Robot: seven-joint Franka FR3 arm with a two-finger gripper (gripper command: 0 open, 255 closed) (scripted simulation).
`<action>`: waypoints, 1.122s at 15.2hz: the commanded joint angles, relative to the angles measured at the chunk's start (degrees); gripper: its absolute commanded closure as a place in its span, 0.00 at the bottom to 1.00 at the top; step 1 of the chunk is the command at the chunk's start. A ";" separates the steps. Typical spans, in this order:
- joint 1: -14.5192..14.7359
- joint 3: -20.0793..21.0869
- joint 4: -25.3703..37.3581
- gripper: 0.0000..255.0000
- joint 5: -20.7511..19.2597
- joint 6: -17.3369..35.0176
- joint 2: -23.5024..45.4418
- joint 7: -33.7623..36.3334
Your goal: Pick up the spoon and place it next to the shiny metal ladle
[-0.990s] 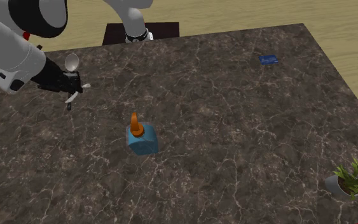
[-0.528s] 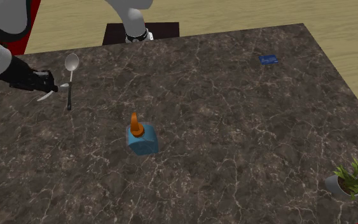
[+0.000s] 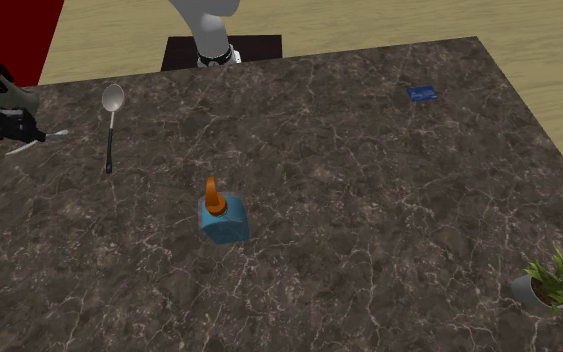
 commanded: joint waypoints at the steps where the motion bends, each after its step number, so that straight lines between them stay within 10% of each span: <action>1: -1.68 -0.86 3.28 1.00 0.17 -0.97 2.42 -2.50; 17: -2.42 -0.85 -2.52 1.00 0.98 8.84 6.53 -3.91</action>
